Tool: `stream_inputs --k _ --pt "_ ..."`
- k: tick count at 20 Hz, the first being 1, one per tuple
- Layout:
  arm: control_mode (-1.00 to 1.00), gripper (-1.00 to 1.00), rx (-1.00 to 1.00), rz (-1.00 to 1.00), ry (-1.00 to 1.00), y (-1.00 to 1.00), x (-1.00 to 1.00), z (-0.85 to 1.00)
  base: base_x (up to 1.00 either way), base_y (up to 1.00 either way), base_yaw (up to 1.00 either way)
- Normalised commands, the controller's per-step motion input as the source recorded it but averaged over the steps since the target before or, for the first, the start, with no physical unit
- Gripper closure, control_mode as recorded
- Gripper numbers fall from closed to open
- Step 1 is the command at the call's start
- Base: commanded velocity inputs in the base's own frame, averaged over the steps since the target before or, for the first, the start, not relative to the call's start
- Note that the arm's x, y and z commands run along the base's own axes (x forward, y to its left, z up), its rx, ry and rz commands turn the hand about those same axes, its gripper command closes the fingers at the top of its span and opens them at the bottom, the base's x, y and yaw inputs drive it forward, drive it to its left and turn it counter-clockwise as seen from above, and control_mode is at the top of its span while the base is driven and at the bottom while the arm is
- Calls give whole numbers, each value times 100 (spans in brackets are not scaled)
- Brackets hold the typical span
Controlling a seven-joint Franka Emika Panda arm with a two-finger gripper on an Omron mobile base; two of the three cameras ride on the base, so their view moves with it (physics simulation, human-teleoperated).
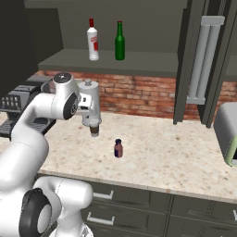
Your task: Sort all alcoholic drinks to one cabinet, and non-alcoholic drinks to the other.
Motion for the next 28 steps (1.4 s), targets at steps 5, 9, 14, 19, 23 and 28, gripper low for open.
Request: stream_inputs --k 5,9,14,19,23,28 --pt "-100 -100 0 0 3 0 0 -18 0 0 0" --pt "-100 -100 0 0 0 0 4 -15 0 0 0" --pt "-100 -100 0 0 0 2 8 -14 0 0 0" --pt "-100 -100 0 0 0 4 15 -14 0 0 0" --pt "-100 -100 0 0 0 3 21 -15 0 0 0" --pt "-100 -100 0 0 0 1 23 -16 0 0 0"
